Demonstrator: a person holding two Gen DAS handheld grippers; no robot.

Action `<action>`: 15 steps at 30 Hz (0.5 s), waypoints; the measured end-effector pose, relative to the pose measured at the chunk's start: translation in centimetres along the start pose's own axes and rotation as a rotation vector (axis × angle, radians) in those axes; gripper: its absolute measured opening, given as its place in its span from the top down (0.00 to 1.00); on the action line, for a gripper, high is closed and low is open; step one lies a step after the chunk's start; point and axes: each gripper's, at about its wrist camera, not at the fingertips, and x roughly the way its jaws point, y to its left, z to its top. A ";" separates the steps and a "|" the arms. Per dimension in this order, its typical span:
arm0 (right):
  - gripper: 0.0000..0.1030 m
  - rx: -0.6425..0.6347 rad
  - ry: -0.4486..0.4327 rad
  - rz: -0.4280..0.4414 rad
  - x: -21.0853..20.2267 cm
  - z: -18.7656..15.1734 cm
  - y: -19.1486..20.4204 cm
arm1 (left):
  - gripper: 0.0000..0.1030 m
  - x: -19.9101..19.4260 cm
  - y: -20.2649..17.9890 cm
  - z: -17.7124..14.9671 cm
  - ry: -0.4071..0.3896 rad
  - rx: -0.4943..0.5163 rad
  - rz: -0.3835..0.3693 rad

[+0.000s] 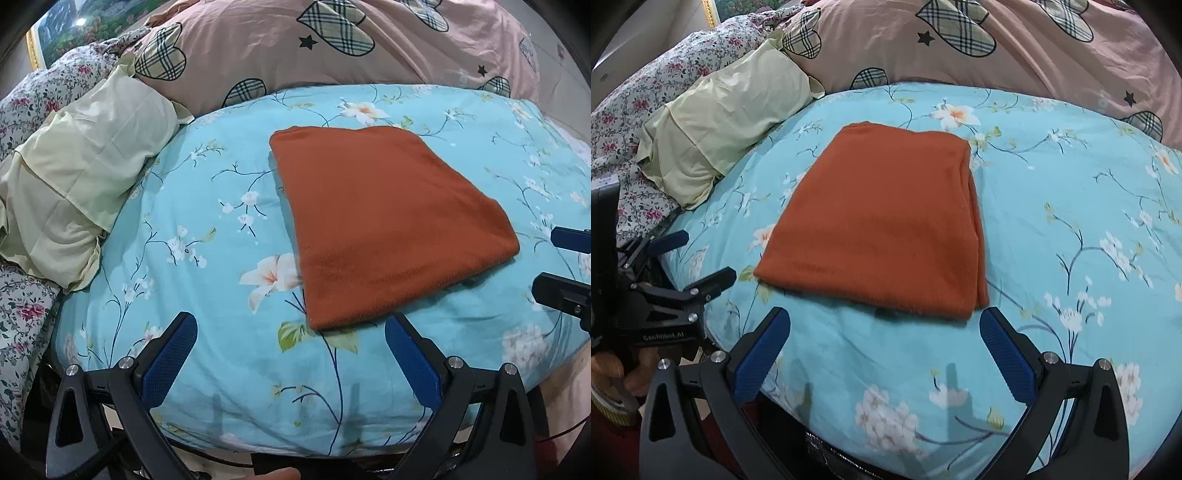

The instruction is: Fold small clothes

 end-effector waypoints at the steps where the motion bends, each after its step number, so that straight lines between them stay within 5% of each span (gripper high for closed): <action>1: 0.01 -0.001 0.001 0.003 0.1 0.2 0.1 | 0.01 0.0 0.0 0.1 -0.001 -0.004 0.000; 15: 0.01 -0.006 0.012 0.009 1.3 1.4 0.6 | 0.01 0.8 0.1 1.2 0.006 -0.024 0.015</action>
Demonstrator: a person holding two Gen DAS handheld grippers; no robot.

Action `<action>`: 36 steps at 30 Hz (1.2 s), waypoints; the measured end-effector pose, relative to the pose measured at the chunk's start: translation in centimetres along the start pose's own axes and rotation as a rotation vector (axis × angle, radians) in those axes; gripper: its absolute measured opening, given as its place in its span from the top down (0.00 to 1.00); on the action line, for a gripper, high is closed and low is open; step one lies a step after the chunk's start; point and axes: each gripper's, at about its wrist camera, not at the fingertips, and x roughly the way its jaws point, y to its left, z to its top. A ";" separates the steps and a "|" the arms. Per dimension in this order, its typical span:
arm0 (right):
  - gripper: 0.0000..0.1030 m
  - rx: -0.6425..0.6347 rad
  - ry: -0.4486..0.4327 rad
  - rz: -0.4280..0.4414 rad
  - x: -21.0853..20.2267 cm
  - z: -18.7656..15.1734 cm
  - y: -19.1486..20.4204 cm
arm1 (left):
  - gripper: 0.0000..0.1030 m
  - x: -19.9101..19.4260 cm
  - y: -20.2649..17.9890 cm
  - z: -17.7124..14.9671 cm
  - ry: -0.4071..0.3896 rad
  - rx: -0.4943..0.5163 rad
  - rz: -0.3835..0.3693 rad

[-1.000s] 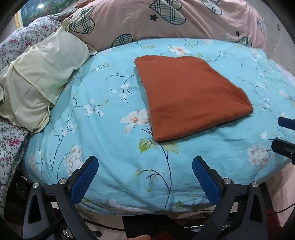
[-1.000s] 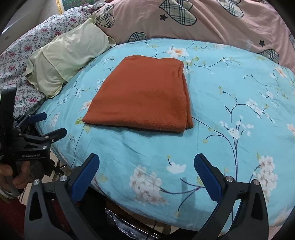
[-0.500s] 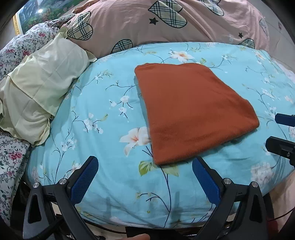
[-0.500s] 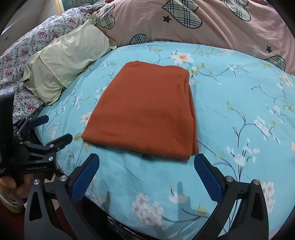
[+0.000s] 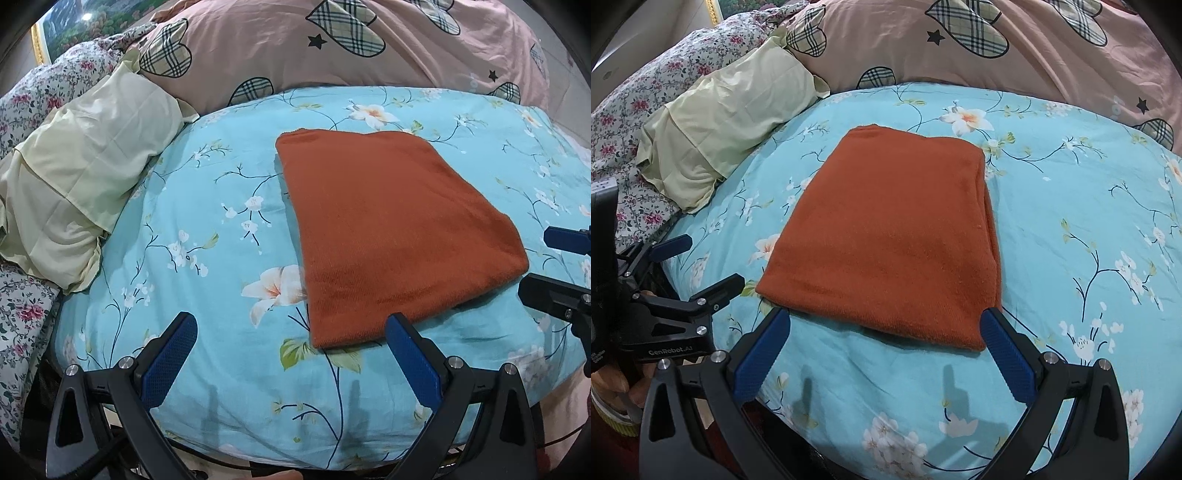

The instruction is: Fold small clothes

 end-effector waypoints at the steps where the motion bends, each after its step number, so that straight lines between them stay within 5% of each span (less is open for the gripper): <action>1: 0.01 0.003 0.001 -0.001 0.0 -0.1 0.0 | 0.01 -0.1 0.0 0.0 -0.002 -0.002 -0.001; 36: 0.01 0.024 0.013 -0.002 -0.4 -0.7 0.1 | 0.01 -1.4 -0.1 -0.3 -0.014 -0.014 -0.011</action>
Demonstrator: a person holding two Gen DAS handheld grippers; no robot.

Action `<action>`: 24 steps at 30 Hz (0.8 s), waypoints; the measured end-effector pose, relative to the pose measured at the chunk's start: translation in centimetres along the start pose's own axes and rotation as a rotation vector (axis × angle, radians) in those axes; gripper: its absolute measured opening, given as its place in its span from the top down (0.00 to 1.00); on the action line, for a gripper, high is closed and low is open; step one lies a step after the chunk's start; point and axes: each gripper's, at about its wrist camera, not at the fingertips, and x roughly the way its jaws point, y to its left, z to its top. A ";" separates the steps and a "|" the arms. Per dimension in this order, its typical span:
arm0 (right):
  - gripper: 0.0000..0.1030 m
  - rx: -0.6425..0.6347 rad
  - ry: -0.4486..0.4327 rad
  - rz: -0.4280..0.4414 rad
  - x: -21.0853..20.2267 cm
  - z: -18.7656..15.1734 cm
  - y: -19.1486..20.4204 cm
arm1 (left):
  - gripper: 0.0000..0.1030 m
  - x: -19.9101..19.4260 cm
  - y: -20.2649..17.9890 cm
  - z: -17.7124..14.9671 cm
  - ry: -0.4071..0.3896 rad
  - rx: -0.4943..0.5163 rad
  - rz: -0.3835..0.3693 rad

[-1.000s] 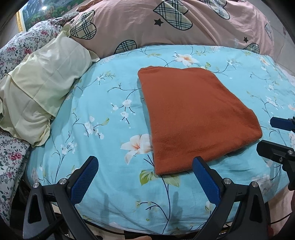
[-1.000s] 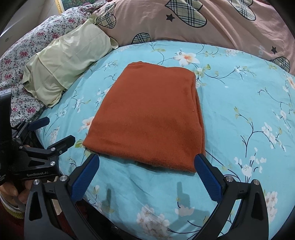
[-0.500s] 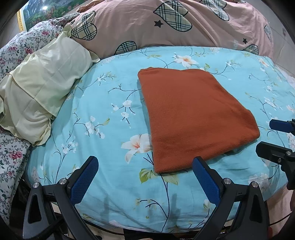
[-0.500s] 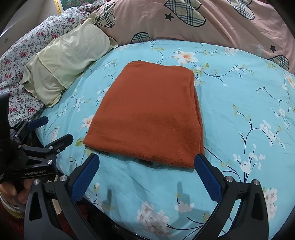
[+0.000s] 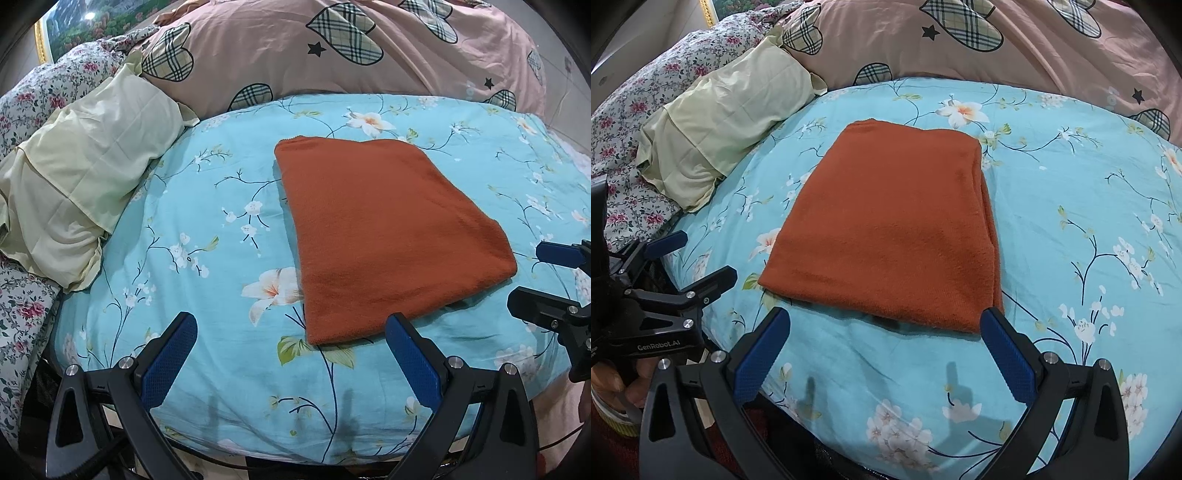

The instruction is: Fold small clothes

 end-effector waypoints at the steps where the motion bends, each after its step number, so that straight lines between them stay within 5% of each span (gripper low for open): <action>1: 0.01 0.001 0.000 -0.001 0.0 -0.1 0.1 | 0.01 0.0 0.0 0.0 0.000 0.000 0.000; 24: 0.01 -0.001 0.000 0.003 0.0 -0.3 0.8 | 0.01 -0.3 -0.4 -0.3 -0.002 -0.005 -0.001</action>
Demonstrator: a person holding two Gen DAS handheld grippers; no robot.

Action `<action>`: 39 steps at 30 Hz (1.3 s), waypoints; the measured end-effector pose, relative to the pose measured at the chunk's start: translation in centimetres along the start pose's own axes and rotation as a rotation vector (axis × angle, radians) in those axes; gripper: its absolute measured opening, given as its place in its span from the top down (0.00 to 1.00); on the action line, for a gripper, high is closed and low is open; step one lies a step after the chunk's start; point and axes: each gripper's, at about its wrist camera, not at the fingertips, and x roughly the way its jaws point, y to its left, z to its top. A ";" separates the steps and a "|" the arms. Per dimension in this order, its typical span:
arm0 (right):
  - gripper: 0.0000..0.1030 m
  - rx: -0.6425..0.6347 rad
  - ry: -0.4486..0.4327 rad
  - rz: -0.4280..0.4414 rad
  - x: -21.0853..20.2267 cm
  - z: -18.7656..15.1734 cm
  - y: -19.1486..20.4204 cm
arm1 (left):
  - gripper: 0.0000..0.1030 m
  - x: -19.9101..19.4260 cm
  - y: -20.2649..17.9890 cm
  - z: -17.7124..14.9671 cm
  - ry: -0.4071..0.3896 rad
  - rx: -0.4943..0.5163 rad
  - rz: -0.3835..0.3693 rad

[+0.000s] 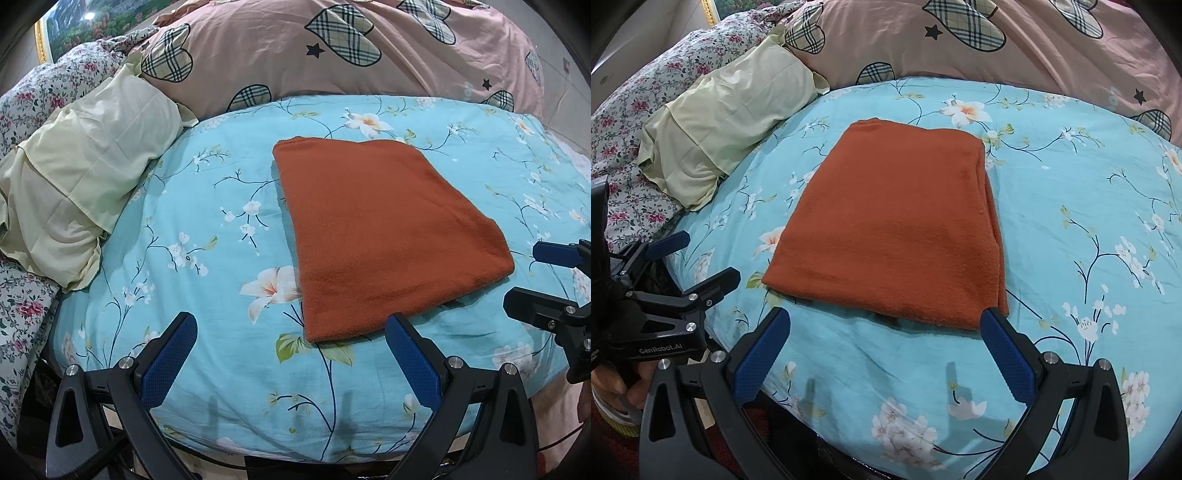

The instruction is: Fold small clothes

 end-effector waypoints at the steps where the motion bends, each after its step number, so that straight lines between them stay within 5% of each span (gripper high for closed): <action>1: 0.01 0.000 0.001 0.000 0.0 0.0 0.1 | 0.01 0.0 0.0 0.0 0.000 0.001 -0.002; 39: 0.01 0.003 0.006 0.003 0.3 -0.1 -0.3 | 0.01 0.6 0.0 0.1 0.003 0.004 -0.016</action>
